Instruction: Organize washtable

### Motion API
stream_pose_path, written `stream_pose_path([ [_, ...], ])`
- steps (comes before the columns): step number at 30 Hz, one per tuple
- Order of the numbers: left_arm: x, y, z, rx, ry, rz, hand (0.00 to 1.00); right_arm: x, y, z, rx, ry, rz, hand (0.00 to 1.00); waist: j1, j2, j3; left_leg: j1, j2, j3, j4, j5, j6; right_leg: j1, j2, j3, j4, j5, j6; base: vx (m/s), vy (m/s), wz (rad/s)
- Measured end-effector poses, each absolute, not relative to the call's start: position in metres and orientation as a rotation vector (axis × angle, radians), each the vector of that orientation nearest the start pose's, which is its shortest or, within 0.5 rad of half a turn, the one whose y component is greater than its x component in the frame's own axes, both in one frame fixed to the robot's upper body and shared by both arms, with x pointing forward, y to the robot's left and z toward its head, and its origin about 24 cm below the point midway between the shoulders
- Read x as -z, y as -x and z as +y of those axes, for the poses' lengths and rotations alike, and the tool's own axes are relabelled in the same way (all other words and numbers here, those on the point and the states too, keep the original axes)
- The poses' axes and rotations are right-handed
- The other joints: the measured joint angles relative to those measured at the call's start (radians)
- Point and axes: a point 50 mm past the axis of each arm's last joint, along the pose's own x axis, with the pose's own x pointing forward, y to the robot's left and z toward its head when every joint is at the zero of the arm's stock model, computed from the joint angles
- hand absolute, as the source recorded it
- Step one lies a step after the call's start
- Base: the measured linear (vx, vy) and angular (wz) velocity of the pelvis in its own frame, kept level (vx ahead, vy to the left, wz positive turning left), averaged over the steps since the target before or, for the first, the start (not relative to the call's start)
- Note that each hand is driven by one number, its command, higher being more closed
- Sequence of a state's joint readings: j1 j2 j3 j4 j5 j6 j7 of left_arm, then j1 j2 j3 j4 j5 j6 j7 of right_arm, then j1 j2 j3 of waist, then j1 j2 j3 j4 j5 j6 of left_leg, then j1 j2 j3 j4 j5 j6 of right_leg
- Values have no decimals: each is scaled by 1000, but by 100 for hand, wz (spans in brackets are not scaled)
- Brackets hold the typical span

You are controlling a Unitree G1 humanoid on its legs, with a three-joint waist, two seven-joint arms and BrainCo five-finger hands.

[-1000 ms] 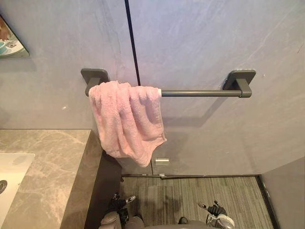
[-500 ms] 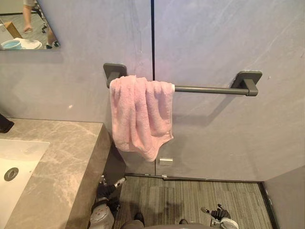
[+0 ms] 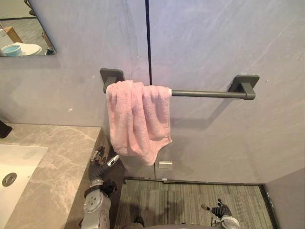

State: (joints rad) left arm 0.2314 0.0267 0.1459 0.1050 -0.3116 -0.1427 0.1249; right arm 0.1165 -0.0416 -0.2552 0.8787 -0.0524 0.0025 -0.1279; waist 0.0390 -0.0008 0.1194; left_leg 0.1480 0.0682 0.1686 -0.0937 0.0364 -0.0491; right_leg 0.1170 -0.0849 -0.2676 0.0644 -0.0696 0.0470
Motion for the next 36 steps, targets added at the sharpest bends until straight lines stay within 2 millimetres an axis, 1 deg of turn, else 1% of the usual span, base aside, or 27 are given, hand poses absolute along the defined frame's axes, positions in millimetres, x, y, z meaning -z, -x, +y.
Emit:
stream_pose_path([
  [4, 13, -193, 219, -363, 204, 147, 0, 146, -109, -217, 374, 65, 994, 0, -2, -1, -3, 4, 0, 1, -1, 0, 0, -3, 1, 6, 0, 0, 0, -51, 0, -2],
  [7, 11, -194, 221, -353, 172, 140, 0, 150, -102, -219, 356, 90, 1032, 0, -4, -1, -20, -5, 0, 5, -1, 0, 0, -18, 2, 16, -3, 0, 0, -17, 3, -7],
  [9, 8, -195, 224, -346, 138, 124, 0, 150, -101, -221, 352, 102, 1038, 0, -13, 1, -22, -8, 0, 4, -1, 0, 0, -18, 4, 19, -10, 1, -2, 0, 0, 0],
  [11, 7, -195, 226, -344, 117, 123, 0, 149, -103, -221, 349, 107, 1033, 0, -23, 2, -22, -10, 0, 3, -1, 0, 0, -18, 5, 19, -15, 3, -3, 0, 0, 0],
  [15, 4, -197, 231, -334, 86, 113, 0, 150, -104, -225, 348, 119, 1046, 0, -24, 2, -24, -12, 1, -1, -1, -2, 0, -16, 11, 27, -28, 12, -8, 18, -8, -6],
  [20, -5, -210, 235, -311, 54, 82, 0, 148, -111, -228, 333, 119, 1031, 0, -26, 2, -24, -14, 2, -5, -1, -2, 1, -17, 13, 32, -35, 18, -9, 1, -3, -3],
  [23, -5, -215, 235, -298, 20, 85, 0, 147, -112, -230, 333, 123, 1027, 0, -27, 2, -24, -14, 1, -5, -2, -2, 1, -17, 13, 33, -40, 21, -8, 0, 0, 0],
  [24, -4, -215, 236, -296, 13, 89, 100, 147, -112, -230, 333, 124, 1026, 0, -28, 2, -24, -15, 1, -5, -2, -2, 1, -17, 13, 34, -42, 22, -8, 0, 0, 0],
  [28, -1, -216, 235, -284, 1, 104, 100, 147, -112, -233, 338, 132, 1028, 0, -32, 2, -24, -21, -1, -5, -3, -2, 1, -17, 13, 35, -59, 31, -7, 0, 0, 0],
  [32, 1, -221, 231, -253, -6, 114, 100, 146, -113, -236, 340, 138, 1024, 0, -35, 1, -25, -28, -2, -5, -2, -2, 1, -18, 14, 36, -72, 40, -8, 0, 0, 0],
  [36, 1, -221, 230, -239, -6, 113, 100, 144, -118, -236, 338, 138, 1012, 0, -53, 1, -25, -28, -2, -5, -2, -2, 1, -17, 15, 41, -79, 46, -9, -6, 0, -4],
])
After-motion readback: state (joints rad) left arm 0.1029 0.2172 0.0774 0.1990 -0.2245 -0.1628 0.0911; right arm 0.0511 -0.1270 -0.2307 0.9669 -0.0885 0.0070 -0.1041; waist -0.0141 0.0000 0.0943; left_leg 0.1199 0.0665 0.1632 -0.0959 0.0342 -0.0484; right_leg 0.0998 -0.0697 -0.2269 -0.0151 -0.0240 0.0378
